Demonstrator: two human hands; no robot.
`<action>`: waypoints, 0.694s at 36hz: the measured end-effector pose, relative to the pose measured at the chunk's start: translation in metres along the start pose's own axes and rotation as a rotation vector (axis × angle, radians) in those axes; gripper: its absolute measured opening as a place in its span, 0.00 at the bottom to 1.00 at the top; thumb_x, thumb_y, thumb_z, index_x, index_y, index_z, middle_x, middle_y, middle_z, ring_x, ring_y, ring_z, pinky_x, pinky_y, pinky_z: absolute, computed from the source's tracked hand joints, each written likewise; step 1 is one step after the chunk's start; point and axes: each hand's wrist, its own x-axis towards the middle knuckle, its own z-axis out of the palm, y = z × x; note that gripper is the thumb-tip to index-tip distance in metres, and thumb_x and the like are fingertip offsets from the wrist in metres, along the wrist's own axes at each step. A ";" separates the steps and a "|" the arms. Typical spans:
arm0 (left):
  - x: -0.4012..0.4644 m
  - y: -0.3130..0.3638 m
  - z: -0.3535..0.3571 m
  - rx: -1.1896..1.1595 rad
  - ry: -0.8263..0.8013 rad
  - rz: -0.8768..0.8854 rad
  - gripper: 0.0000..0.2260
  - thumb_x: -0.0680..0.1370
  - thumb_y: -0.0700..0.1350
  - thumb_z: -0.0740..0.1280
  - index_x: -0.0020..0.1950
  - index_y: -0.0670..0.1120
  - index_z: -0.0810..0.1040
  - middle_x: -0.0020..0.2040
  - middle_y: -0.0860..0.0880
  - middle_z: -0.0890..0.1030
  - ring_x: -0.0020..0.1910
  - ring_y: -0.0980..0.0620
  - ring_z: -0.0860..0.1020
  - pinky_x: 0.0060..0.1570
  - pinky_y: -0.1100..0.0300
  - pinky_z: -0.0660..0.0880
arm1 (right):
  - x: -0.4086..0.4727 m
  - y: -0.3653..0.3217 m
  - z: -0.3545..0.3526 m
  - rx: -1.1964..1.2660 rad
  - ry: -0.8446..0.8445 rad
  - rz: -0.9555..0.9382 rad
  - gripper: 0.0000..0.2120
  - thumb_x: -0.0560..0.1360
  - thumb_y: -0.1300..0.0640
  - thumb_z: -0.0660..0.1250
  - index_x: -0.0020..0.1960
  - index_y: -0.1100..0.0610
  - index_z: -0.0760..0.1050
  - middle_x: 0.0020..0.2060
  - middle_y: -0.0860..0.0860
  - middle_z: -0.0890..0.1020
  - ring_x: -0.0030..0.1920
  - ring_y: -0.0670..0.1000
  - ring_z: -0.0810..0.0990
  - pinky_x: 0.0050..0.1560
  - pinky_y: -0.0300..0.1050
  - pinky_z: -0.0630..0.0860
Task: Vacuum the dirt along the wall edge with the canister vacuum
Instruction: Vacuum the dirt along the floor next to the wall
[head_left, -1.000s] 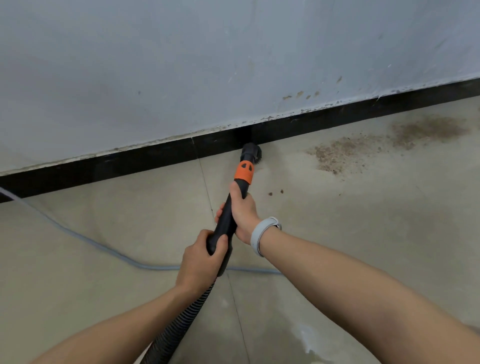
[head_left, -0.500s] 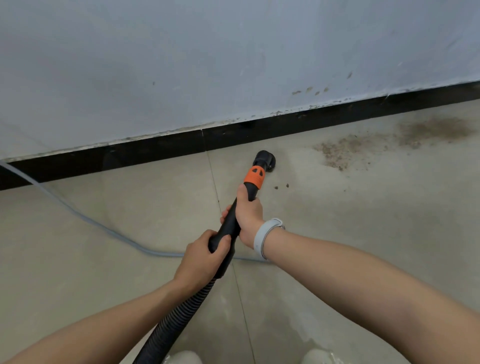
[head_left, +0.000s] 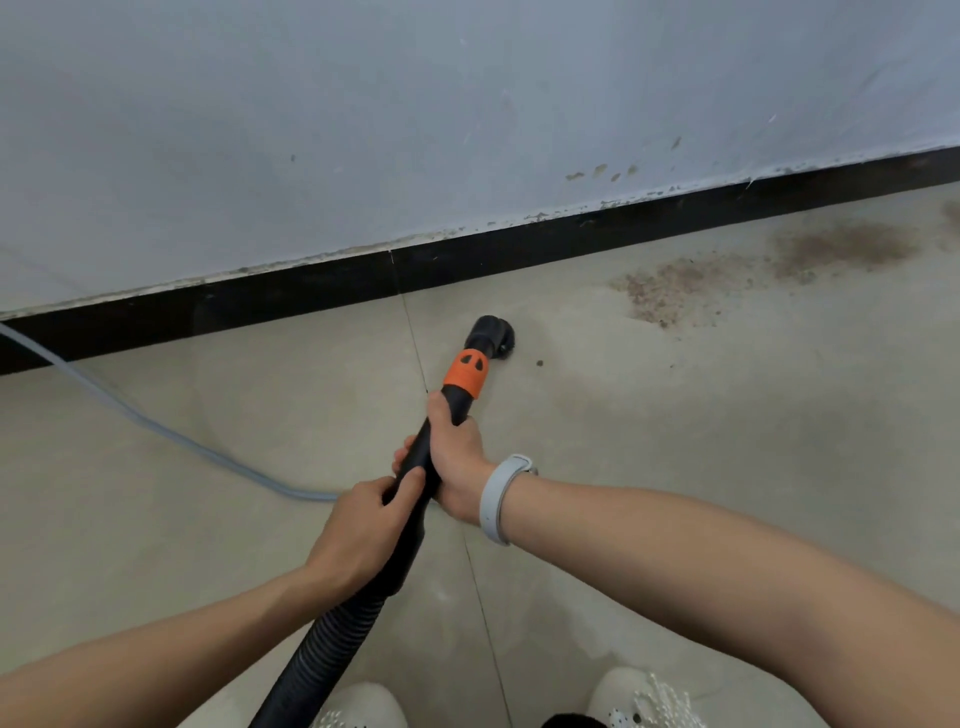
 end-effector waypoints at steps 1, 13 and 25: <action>-0.004 -0.004 -0.002 -0.006 0.003 -0.004 0.23 0.80 0.56 0.60 0.32 0.43 0.77 0.27 0.50 0.80 0.25 0.59 0.74 0.27 0.66 0.67 | -0.002 0.006 0.002 -0.015 0.000 0.002 0.14 0.80 0.47 0.60 0.51 0.58 0.64 0.34 0.55 0.72 0.26 0.52 0.75 0.31 0.46 0.77; -0.007 0.000 0.016 0.051 -0.145 0.038 0.23 0.77 0.61 0.61 0.29 0.46 0.74 0.27 0.50 0.80 0.24 0.57 0.74 0.30 0.61 0.71 | -0.001 0.009 -0.042 -0.046 0.114 0.000 0.16 0.81 0.45 0.58 0.52 0.58 0.66 0.37 0.55 0.78 0.35 0.53 0.80 0.38 0.48 0.79; 0.015 -0.004 0.021 0.106 -0.249 0.130 0.23 0.78 0.59 0.62 0.28 0.48 0.72 0.23 0.57 0.75 0.22 0.62 0.71 0.26 0.69 0.67 | 0.034 -0.055 -0.073 0.223 0.210 -0.049 0.13 0.79 0.53 0.65 0.44 0.60 0.65 0.38 0.58 0.72 0.25 0.54 0.76 0.27 0.46 0.79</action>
